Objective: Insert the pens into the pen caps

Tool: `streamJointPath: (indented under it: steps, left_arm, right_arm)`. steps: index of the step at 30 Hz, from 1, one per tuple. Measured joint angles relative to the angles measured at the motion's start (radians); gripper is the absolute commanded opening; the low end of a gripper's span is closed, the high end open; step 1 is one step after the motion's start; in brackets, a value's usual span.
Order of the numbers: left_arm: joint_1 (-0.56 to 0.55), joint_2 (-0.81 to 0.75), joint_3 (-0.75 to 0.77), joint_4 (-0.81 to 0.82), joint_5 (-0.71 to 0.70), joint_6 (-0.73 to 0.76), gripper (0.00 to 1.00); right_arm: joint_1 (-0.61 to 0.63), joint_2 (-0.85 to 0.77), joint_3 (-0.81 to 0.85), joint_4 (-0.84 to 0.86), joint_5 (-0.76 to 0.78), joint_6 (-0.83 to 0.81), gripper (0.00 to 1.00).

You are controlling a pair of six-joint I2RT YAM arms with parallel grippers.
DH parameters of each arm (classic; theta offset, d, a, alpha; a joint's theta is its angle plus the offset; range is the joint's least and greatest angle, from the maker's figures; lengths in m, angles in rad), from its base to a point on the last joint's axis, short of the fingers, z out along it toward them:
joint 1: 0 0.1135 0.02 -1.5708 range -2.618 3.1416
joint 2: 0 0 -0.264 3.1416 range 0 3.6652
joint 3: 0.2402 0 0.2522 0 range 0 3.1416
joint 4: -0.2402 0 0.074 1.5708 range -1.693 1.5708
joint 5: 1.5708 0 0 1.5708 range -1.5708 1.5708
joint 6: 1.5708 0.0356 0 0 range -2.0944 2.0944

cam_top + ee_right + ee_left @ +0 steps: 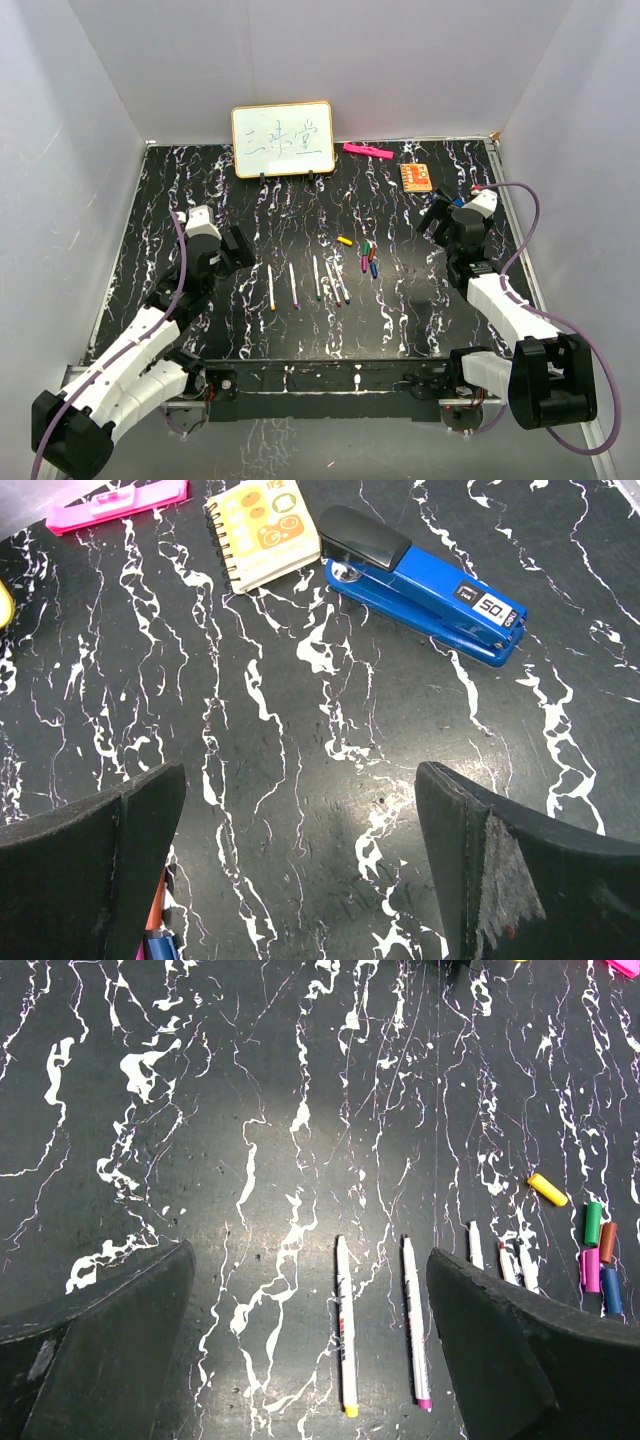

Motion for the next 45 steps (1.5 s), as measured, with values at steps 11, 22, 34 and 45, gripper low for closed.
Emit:
streamJointPath:
  steps: [11, 22, 34, 45]
  left_arm:
    - [0.0, 0.006, -0.002, 0.009, 0.023, 0.005, 0.99]
    - [0.0, 0.137, 0.059, 0.008, 0.126, 0.059, 0.99]
    - [-0.008, 0.335, 0.183, -0.042, 0.236, 0.076, 0.99]
    - [-0.042, 0.51, 0.282, -0.258, 0.121, 0.041, 0.98]
  right_arm:
    - [0.0, 0.001, 0.002, -0.002, 0.025, -0.002, 0.98]
    - [0.0, 0.102, 0.11, -0.063, -0.027, -0.016, 0.98]
    - [0.0, 0.132, 0.145, -0.077, -0.046, -0.012, 0.98]
    - [0.0, 0.093, 0.157, 0.013, -0.135, -0.012, 0.88]
